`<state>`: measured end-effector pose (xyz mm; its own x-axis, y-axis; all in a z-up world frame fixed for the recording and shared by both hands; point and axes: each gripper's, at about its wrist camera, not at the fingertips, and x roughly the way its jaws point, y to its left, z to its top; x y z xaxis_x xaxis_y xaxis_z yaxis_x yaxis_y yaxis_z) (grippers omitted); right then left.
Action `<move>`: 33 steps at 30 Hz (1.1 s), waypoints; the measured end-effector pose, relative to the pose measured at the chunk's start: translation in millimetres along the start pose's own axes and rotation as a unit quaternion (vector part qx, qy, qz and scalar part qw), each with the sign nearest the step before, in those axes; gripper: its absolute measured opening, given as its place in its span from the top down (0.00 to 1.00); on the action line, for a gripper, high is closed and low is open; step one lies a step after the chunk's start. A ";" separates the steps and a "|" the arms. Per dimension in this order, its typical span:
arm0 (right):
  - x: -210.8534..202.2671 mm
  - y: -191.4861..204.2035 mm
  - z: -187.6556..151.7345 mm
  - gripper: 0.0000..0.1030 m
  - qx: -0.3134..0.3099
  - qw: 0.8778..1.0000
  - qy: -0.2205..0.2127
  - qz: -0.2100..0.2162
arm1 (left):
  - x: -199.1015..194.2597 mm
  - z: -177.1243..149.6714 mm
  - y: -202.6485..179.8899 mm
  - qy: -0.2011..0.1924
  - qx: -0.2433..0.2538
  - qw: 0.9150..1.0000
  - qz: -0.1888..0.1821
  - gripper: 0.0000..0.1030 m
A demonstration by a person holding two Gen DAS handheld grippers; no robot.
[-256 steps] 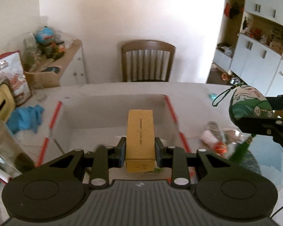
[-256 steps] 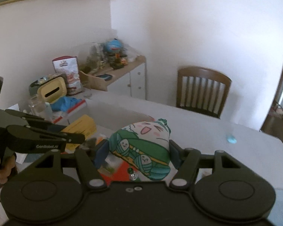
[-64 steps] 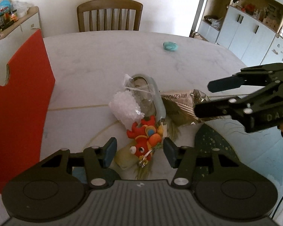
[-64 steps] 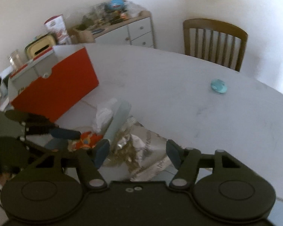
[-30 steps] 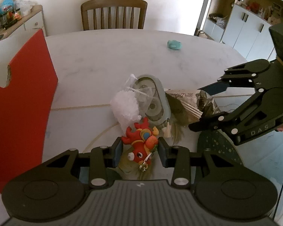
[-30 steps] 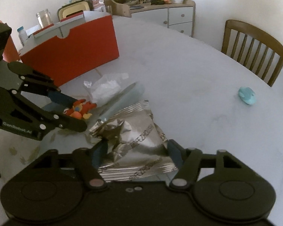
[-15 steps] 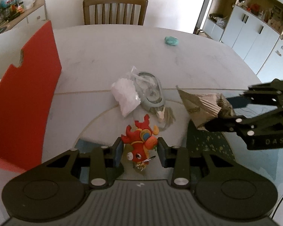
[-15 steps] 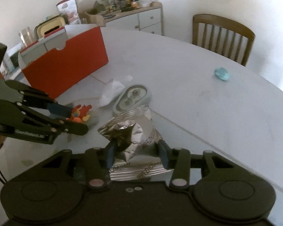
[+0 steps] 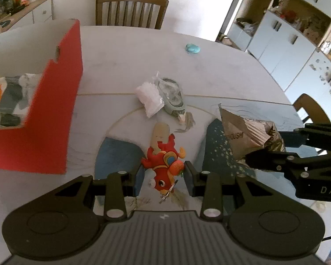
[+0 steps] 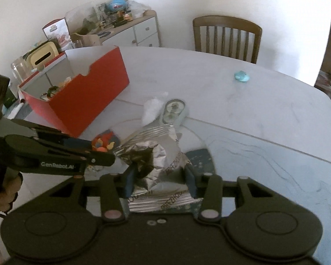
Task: Organize objects
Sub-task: 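Carry the red plush with the left tool while the right tool carries the snack bag over the red box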
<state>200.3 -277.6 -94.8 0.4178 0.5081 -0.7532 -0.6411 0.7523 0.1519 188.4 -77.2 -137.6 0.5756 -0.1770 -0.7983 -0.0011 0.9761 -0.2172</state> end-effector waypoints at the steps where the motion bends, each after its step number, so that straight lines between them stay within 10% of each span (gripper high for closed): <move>1: -3.4 5.7 0.4 0.57 0.005 1.000 -0.002 -0.004 | -6.1 -0.3 2.9 0.000 0.001 1.000 -0.005 0.64; 33: 3.3 169.6 104.6 0.57 0.029 0.995 -0.089 -0.026 | -131.3 54.9 161.8 -0.074 0.009 0.997 0.005 0.64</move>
<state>160.4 -104.5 -4.5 0.5598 0.5300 -0.6369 -0.5800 0.7996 0.1556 157.5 110.8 -37.0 0.6907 -0.1481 -0.7078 0.0065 0.9800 -0.1987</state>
